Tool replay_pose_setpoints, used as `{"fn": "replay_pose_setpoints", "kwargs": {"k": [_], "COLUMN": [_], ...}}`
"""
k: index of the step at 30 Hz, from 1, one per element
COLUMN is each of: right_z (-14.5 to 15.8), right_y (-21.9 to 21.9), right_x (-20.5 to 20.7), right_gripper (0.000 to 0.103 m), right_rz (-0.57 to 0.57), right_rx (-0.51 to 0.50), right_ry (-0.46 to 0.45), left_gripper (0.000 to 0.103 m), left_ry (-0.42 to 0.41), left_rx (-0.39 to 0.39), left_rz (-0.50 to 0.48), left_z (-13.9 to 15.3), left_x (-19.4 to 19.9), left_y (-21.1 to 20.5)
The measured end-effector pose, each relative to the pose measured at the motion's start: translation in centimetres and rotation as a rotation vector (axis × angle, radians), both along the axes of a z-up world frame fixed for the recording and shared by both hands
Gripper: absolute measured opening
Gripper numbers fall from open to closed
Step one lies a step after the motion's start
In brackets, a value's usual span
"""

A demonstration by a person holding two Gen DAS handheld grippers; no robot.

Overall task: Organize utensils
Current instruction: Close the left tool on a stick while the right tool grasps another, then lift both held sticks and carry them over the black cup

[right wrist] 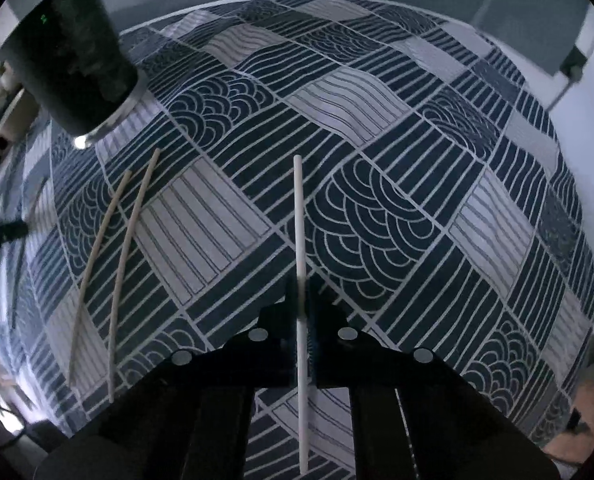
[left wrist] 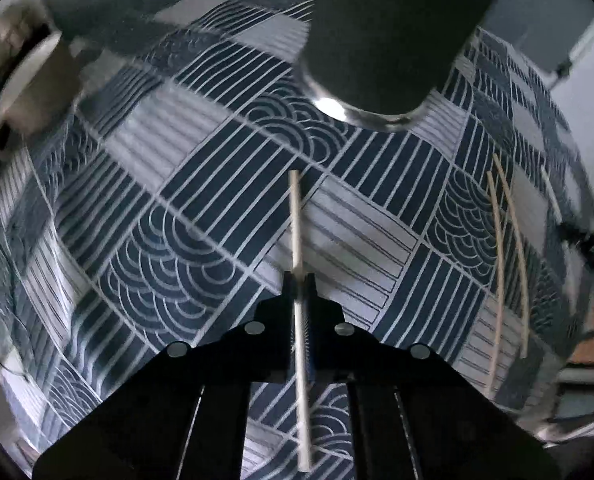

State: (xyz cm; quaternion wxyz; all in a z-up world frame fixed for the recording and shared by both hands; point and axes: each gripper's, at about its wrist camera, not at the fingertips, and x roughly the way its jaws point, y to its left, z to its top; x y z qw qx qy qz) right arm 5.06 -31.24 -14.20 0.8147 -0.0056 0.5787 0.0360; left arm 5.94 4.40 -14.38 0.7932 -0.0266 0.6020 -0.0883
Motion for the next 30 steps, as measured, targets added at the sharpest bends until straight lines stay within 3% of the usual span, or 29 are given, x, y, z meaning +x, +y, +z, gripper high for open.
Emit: {"fn": "replay_pose_setpoints", "kwargs": {"k": [4, 10, 15, 20, 30], "right_z": [-0.2, 0.9, 3.0, 5.8, 11.9], "right_y": [-0.6, -1.7, -3.3, -3.6, -1.2], "right_x": [0.0, 0.5, 1.8, 3.8, 7.3], "right_gripper": [0.004, 0.004, 0.004, 0.004, 0.004], "right_rz": [-0.019, -0.051, -0.085, -0.080, -0.020], "right_rx": [0.036, 0.047, 0.069, 0.066, 0.111], "right_ry": [0.013, -0.016, -0.059, -0.127, -0.271], "left_gripper": [0.005, 0.005, 0.005, 0.005, 0.005], "left_ry": [0.060, 0.064, 0.026, -0.014, -0.161], "left_rx": [-0.103, -0.073, -0.054, -0.050, -0.004], "left_rz": [0.096, 0.132, 0.147, 0.127, 0.109], "left_z": [-0.3, 0.5, 2.8, 5.1, 11.8], "left_x": [0.1, 0.2, 0.9, 2.4, 6.5], "left_y": [2.4, 4.5, 6.1, 5.0, 5.0]}}
